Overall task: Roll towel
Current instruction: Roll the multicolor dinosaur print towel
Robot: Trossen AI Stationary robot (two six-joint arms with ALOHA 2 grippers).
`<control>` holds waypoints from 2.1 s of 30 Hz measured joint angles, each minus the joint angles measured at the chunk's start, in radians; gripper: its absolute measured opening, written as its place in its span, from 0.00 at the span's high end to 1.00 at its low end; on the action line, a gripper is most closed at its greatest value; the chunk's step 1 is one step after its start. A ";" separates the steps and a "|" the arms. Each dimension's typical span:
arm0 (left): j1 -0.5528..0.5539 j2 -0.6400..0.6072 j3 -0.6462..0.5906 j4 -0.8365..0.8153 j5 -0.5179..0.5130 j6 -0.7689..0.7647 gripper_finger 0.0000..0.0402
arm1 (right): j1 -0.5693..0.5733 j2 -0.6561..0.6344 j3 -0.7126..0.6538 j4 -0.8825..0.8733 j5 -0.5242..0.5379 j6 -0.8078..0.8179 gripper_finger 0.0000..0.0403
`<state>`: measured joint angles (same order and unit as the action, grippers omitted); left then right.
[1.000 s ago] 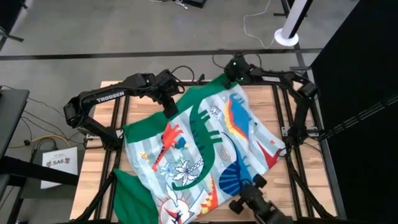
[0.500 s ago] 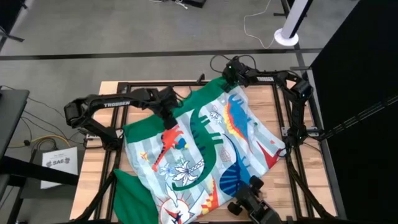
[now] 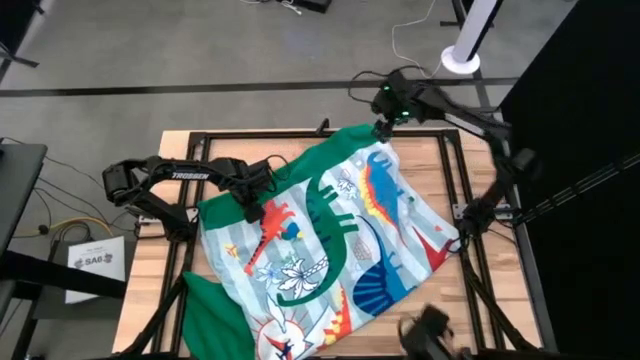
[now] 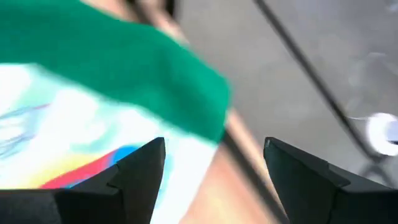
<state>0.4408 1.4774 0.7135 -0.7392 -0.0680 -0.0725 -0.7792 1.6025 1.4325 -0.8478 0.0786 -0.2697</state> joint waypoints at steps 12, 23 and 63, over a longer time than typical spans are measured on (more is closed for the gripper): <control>0.001 -0.106 -0.070 -0.008 -0.022 -0.088 0.99 | 0.590 -0.537 -0.514 -0.197 -0.142 0.592 0.46; -0.097 -0.168 0.062 0.275 0.049 -0.213 0.99 | 1.059 -0.499 -0.752 -0.145 -0.104 1.054 0.64; -0.269 0.076 0.312 0.248 0.126 0.012 0.99 | 1.312 -0.291 -0.734 0.179 -0.078 1.495 1.00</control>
<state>0.1713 1.5538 1.0250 -0.4916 0.0576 -0.0606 0.5324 1.3115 0.6987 -0.6686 0.0005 1.2257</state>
